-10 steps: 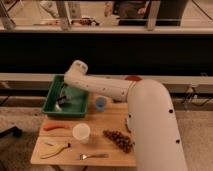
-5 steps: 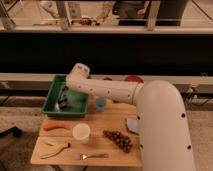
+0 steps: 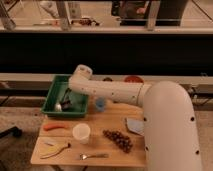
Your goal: Wipe tray with brush
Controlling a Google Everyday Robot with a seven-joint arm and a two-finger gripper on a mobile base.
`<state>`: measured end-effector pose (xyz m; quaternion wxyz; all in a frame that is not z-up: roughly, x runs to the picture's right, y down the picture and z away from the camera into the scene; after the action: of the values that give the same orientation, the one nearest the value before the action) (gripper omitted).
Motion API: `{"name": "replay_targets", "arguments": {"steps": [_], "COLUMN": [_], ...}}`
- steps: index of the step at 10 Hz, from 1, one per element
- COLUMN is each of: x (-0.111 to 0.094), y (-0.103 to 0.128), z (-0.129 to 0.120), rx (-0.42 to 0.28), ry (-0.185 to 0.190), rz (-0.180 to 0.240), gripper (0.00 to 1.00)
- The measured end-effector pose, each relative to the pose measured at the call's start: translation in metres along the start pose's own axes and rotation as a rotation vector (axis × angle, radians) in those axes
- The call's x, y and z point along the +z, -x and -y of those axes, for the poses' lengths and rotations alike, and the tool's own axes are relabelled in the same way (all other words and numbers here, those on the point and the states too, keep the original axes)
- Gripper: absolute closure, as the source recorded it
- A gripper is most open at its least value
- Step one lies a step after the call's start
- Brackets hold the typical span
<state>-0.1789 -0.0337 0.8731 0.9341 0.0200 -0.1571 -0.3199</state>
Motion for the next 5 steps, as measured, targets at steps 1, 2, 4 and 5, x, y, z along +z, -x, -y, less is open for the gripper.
{"name": "replay_targets", "arguments": {"steps": [1, 2, 4, 5], "x": [-0.003, -0.006, -0.010, -0.012], "y": [-0.007, -0.017, -0.038, -0.046], "z": [-0.004, -0.010, -0.019, -0.022], "rx": [0.005, 0.012, 0.028, 0.032], "ry": [0.005, 0.011, 0.022, 0.027], "rz": [-0.010, -0.027, -0.063, -0.078], "gripper": [1.00, 1.00, 1.00, 1.00]}}
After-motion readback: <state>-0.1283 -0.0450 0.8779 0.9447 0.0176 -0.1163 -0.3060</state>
